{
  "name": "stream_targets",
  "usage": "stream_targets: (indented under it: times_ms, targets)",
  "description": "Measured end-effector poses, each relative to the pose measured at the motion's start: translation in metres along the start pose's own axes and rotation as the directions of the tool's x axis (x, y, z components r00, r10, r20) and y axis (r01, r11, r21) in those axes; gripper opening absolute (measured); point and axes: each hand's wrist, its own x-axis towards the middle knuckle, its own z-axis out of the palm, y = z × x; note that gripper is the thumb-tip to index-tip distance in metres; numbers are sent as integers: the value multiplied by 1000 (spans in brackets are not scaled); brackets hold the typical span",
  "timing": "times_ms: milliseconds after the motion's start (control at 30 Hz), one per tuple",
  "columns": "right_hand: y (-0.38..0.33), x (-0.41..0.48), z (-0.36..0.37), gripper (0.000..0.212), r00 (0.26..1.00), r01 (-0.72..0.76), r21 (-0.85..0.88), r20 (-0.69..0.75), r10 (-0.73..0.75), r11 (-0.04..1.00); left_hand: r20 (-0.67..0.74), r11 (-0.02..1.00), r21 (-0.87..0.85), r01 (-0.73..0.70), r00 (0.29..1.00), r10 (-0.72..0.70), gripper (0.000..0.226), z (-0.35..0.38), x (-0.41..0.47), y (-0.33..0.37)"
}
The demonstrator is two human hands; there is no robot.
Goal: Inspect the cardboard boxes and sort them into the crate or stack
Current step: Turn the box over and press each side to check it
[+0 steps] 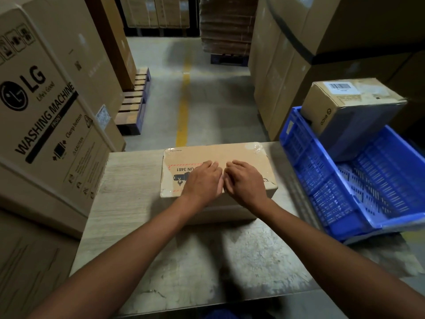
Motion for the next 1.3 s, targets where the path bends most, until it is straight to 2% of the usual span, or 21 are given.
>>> stream_targets:
  times_ms: [67, 133, 300, 400, 467, 667, 767, 900, 1067, 1167, 1300]
  targets:
    - [0, 2, -7, 26, 999, 20, 6, 34, -21, 1000, -1, 1000, -16, -14, 1000, 14, 22, 0, -1, 0]
    - [0, -1, -14, 20, 998, 45, -29, 49, -44, 999, -46, 999, -33, -43, 998, 41, 20, 2, -6, -2]
    - [1, -34, -9, 6, 986, -84, -84, -152, 70, 993, -192, 992, -24, -128, 974, 121, 21, 9, -22, 5]
    - [3, -52, -2, 8, 964, -82, -79, -258, 59, 993, -192, 996, -59, -61, 980, 48, 21, 15, -33, 19]
    - [3, -52, 1, 13, 960, -64, -70, -277, 42, 995, -184, 996, -88, -2, 983, -14, 19, 15, -34, 28]
    - [9, -48, -7, 9, 973, -107, -39, -208, 97, 993, -111, 990, -134, 38, 992, -53, 12, 9, -21, 40]
    - [15, -52, -9, 26, 978, -159, -84, -152, 145, 984, -38, 981, -190, 32, 999, -39, 40, 12, -10, 54]
    - [31, -55, -7, 47, 983, -174, -115, -79, 165, 978, 153, 964, -210, 163, 979, -133, 63, 13, -1, 71]
    - [35, -45, -21, 35, 990, -134, -163, -75, 123, 978, 209, 989, -117, 94, 976, -68, 42, 6, 10, 63]
    - [38, -22, -35, 36, 991, -113, -287, 38, 129, 951, 183, 993, -90, 75, 981, -57, 31, 0, 23, 58]
    - [45, 15, -43, 32, 969, -126, -283, 168, 179, 951, 193, 979, -128, 161, 972, -134, 36, 4, 44, 48]
